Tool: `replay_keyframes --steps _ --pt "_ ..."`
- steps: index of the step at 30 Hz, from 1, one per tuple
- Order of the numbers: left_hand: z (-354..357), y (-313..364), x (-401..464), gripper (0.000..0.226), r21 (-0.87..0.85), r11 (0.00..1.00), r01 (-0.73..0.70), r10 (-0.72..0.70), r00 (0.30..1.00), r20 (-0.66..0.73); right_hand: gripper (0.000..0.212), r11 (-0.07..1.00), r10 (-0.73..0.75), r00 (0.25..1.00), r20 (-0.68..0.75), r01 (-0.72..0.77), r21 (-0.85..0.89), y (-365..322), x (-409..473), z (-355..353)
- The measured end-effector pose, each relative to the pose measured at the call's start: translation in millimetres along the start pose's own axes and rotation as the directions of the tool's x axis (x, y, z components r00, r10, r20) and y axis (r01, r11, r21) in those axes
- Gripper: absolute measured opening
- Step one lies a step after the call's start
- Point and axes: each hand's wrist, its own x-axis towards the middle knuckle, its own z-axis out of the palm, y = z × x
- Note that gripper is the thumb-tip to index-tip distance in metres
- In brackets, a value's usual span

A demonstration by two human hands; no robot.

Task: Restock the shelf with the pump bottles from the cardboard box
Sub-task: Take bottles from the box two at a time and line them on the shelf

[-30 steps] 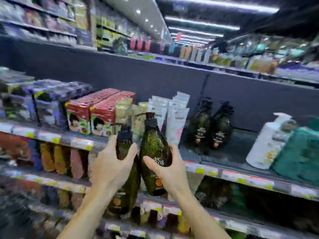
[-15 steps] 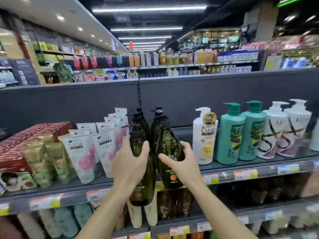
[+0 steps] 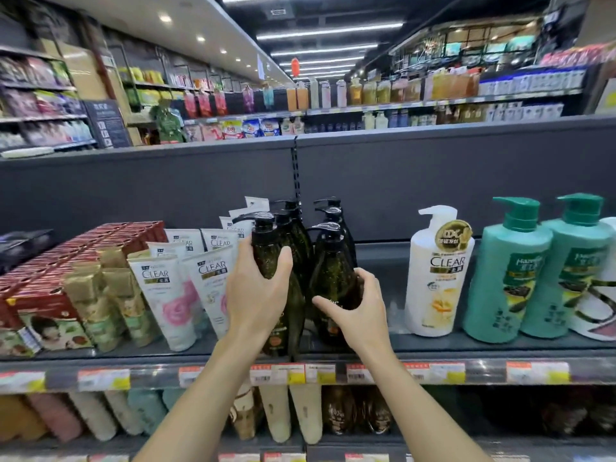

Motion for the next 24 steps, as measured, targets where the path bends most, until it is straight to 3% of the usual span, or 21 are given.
replay_keyframes --steps 4,6,8,11,13,18,24 --pt "-1.5 -3.7 1.7 0.032 -0.030 0.999 -0.029 0.029 1.000 -0.002 0.084 1.000 -0.012 1.000 0.014 0.012 -0.014 2.9 -5.0 1.3" --pt "-1.1 -7.1 4.6 0.035 -0.034 0.999 -0.032 0.032 0.999 0.002 0.091 0.998 -0.013 1.000 0.016 0.014 -0.068 7.9 -9.8 -4.2" --pt "0.7 -11.4 8.7 0.047 -0.033 0.999 -0.025 0.026 0.999 0.020 0.099 0.972 0.011 1.000 0.012 -0.007 -0.236 17.2 -16.2 -16.3" --pt "7.5 -17.1 13.7 0.060 -0.032 0.999 -0.026 0.027 0.999 0.045 0.104 0.762 0.008 0.994 0.105 0.062 -0.644 35.1 -25.4 -37.1" --pt "13.1 -18.7 13.8 0.056 -0.038 0.999 -0.027 0.029 0.998 0.050 0.105 0.583 -0.034 0.983 0.182 0.168 -0.795 44.6 -28.4 -43.6" --pt "26.3 -30.2 7.8 0.050 -0.036 0.999 -0.020 0.022 0.998 0.065 0.092 0.465 -0.178 0.965 0.190 0.253 -0.848 63.7 -30.5 -44.8" --pt "33.9 -45.5 9.7 0.050 -0.029 0.999 -0.022 0.023 0.999 0.024 0.083 0.443 -0.189 0.961 0.204 0.269 -0.855 67.7 -33.1 -45.5"
